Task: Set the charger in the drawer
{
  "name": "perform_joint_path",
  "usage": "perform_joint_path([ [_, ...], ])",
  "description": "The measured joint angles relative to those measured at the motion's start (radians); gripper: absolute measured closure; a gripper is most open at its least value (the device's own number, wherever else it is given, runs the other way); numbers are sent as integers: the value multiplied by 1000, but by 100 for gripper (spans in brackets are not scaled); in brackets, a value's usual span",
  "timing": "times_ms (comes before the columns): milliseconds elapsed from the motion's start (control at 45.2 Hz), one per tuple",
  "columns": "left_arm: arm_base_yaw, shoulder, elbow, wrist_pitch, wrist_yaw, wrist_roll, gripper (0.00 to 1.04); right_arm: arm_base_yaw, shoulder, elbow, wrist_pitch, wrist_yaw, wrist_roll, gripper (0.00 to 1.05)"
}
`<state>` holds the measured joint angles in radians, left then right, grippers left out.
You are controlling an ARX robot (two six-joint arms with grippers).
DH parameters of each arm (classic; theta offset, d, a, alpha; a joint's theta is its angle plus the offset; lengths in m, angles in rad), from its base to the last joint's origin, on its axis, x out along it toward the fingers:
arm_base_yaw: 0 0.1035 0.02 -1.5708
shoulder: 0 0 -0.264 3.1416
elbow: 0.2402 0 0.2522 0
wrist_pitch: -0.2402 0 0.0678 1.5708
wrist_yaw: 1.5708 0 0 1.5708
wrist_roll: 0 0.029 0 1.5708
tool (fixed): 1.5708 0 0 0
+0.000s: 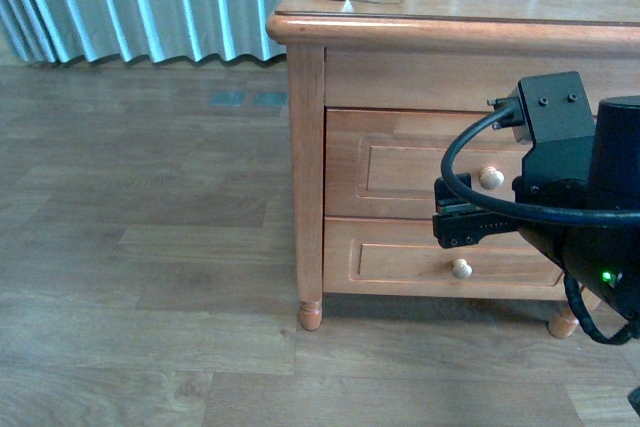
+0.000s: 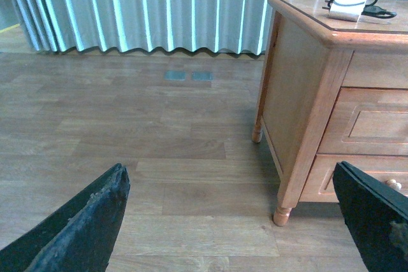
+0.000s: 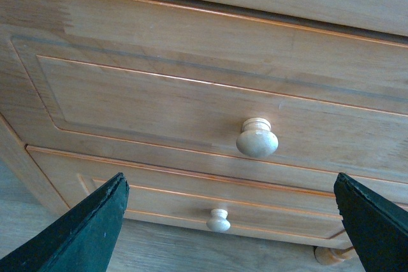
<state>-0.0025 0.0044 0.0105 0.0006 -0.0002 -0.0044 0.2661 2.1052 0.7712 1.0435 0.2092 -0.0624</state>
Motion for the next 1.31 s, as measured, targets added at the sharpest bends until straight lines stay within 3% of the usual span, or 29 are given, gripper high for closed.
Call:
perform_joint_path([
  [1306, 0, 0, 0, 0, 0, 0, 6, -20, 219, 266, -25, 39, -36, 8],
])
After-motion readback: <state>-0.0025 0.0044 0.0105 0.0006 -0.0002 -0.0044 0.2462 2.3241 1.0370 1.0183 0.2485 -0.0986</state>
